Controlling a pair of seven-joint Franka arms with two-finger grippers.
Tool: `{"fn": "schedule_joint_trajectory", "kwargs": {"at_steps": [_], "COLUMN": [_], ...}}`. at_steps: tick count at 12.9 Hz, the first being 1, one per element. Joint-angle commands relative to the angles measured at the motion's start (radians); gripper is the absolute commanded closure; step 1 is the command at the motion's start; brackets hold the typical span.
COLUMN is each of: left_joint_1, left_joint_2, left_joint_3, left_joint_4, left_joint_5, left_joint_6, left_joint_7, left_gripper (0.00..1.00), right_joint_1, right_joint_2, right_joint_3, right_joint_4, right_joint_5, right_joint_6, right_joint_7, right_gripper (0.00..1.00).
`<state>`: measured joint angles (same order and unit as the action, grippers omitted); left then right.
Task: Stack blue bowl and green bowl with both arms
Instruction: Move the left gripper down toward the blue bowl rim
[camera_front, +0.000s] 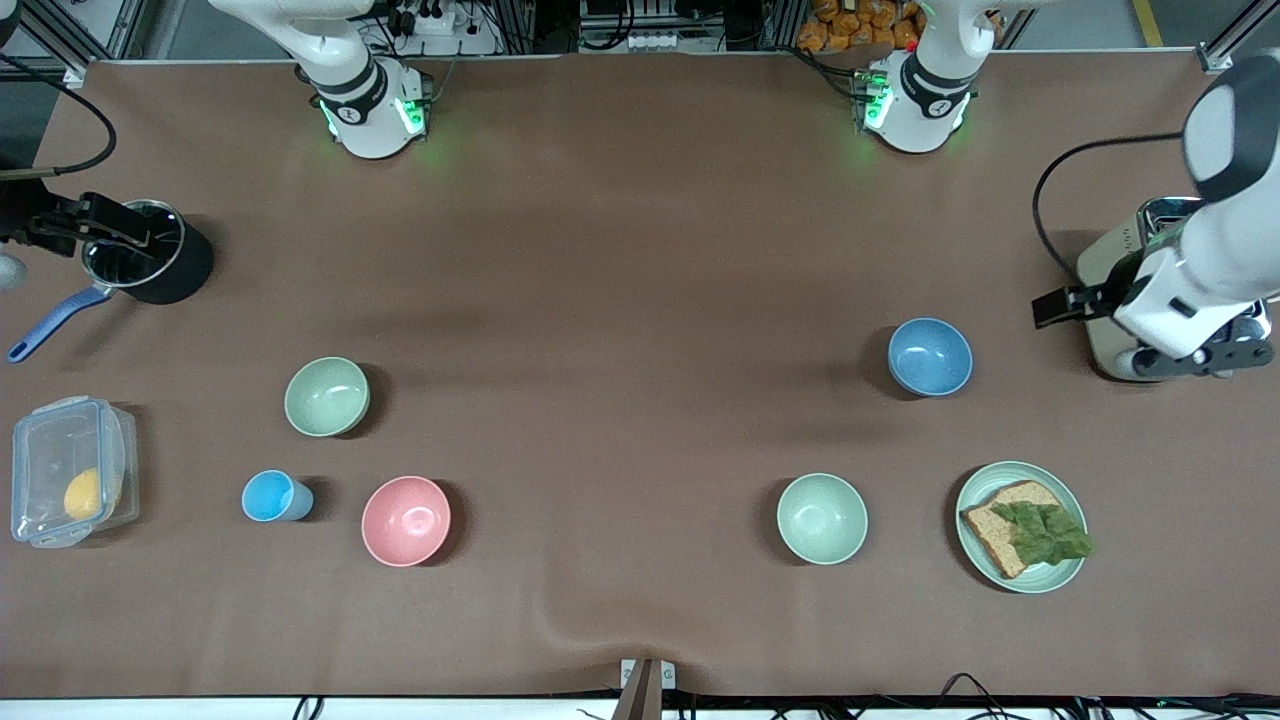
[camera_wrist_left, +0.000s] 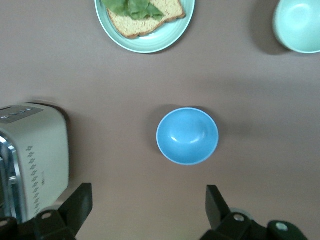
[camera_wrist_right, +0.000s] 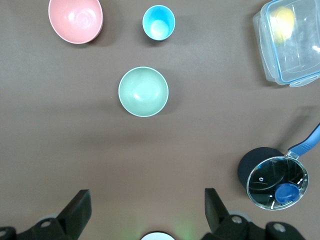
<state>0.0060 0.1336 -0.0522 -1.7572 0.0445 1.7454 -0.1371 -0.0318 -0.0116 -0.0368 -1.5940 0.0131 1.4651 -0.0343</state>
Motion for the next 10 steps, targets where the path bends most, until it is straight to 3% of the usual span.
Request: {"fn": "schedule_joint_trajectory", "kwargs": {"at_steps": [1, 3, 5, 10], "left_joint_1": [0.044, 0.048, 0.048, 0.086], "left_joint_2": [-0.031, -0.029, 0.007, 0.136], "left_joint_3": [-0.003, -0.001, -0.003, -0.008], "left_joint_4": [-0.192, -0.338, -0.412, -0.449], "left_joint_5": [-0.009, -0.009, -0.009, -0.012], "left_joint_6": [0.17, 0.346, 0.443, 0.577], "left_joint_7": [0.014, 0.014, 0.013, 0.028], "left_gripper": [0.0, 0.0, 0.0, 0.0], "right_joint_1": [-0.002, 0.001, 0.003, 0.001], "right_joint_2": [-0.004, 0.008, 0.027, 0.165], "right_joint_3": [0.006, 0.006, 0.006, 0.008], "right_joint_4": [-0.009, -0.011, -0.012, -0.021], "right_joint_5": [-0.019, -0.019, -0.019, -0.004], "right_joint_6": [0.0, 0.001, 0.012, 0.075], "right_joint_7": [0.005, 0.005, 0.005, 0.004], "right_gripper": [0.0, 0.0, 0.0, 0.0]}}
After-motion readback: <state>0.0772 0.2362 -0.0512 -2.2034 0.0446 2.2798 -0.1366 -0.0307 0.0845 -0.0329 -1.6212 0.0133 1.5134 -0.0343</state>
